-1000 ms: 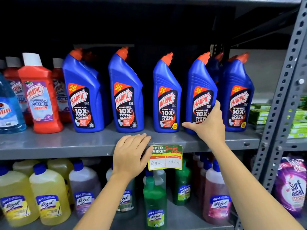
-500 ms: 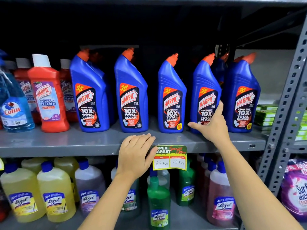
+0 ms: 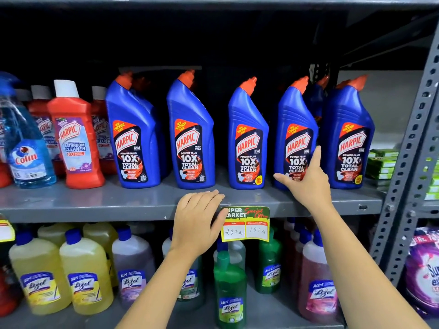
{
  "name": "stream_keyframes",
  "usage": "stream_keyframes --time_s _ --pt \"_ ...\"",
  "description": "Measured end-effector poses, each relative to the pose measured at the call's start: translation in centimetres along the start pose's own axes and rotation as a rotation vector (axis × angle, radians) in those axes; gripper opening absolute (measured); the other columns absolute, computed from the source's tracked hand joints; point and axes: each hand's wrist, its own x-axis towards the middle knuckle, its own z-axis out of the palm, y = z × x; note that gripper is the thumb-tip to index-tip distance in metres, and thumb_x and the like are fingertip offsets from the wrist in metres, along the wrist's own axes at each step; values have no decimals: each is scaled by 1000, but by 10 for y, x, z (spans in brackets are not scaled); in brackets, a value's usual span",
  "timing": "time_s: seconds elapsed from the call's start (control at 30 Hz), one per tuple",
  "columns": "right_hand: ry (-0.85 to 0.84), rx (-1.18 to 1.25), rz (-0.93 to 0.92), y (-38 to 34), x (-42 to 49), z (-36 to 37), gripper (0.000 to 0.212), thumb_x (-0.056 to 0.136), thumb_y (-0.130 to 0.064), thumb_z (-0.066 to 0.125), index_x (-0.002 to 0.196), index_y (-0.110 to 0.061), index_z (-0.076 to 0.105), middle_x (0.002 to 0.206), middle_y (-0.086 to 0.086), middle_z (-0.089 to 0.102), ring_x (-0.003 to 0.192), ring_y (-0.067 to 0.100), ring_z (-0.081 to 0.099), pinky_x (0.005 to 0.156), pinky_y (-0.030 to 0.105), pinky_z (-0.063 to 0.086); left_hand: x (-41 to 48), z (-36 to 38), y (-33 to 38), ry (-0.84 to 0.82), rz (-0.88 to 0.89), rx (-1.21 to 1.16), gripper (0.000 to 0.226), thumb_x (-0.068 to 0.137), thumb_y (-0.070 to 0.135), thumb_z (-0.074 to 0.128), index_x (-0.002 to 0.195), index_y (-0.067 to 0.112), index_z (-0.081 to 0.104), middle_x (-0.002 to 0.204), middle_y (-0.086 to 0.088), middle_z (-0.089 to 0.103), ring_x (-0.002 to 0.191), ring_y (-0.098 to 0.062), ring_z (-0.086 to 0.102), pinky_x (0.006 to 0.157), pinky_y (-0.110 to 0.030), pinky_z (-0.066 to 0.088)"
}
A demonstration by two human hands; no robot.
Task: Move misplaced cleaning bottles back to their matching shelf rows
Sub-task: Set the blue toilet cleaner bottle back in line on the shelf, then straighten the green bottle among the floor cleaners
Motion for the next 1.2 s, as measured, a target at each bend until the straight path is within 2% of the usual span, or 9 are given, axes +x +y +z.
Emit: stream_keyframes --time_s 0.13,0.27,0.37,0.47,0.57,0.67,0.87,0.93,1.2 --pt "259 249 -129 9 -26 2 83 86 -24 70 153 -12 22 147 10 44 136 26 43 109 36 38 -8 -10 11 -80 -69 -64 44 99 42 40 128 15 60 132 1 59 121 -19 51 107 -36 28" --pt "611 408 -350 37 -100 22 42 87 7 55 128 8 47 134 12 41 129 17 44 100 46 49 -38 -14 15 -106 -63 -93 54 100 39 45 147 13 41 156 -5 34 146 -22 23 120 -45 9" --pt "507 329 -307 72 -160 47 35 82 9 52 118 7 53 122 22 50 116 21 49 100 27 44 -85 -6 14 -104 -91 -184 52 98 35 46 145 13 43 159 -5 28 148 -21 18 120 -45 10" --pt "252 357 -145 101 -208 76 43 79 4 51 119 -14 55 120 8 50 108 29 55 88 39 52 -149 19 12 -189 -305 -394 48 99 36 44 143 15 46 157 4 32 144 -12 27 117 -32 22" --pt "62 377 -28 113 -239 99 47 79 -1 52 117 -28 54 118 -2 54 110 13 57 89 40 51 -213 55 4 -415 -342 -359 50 101 43 36 143 17 46 157 6 29 141 -8 31 114 -26 26" --pt "-47 390 78 112 -254 118 51 82 -11 57 124 -38 48 126 -13 56 117 1 54 97 32 48 -268 86 -5 -694 -219 -239 53 100 47 31 141 17 48 152 8 31 136 -15 41 105 -37 42" --pt "-401 160 285 115 -257 151 110 68 -49 81 153 -27 15 147 -12 41 134 6 43 108 36 43 -308 105 -3 -834 -105 -126 65 86 43 46 144 14 41 150 -3 44 139 -22 31 114 -42 10" --pt "-409 120 356 113 -258 161 117 62 -50 85 151 -31 12 145 -11 44 131 10 47 104 36 46 -308 105 -3 -833 -121 -133 66 85 42 46 145 15 40 151 -2 43 138 -23 33 115 -42 8" --pt "-332 6 465 118 -265 175 81 62 -47 84 125 -30 35 119 -8 60 110 20 62 78 30 45 -314 110 -5 -794 -116 -163 55 94 37 42 143 13 44 152 -3 42 141 -23 30 114 -45 14"
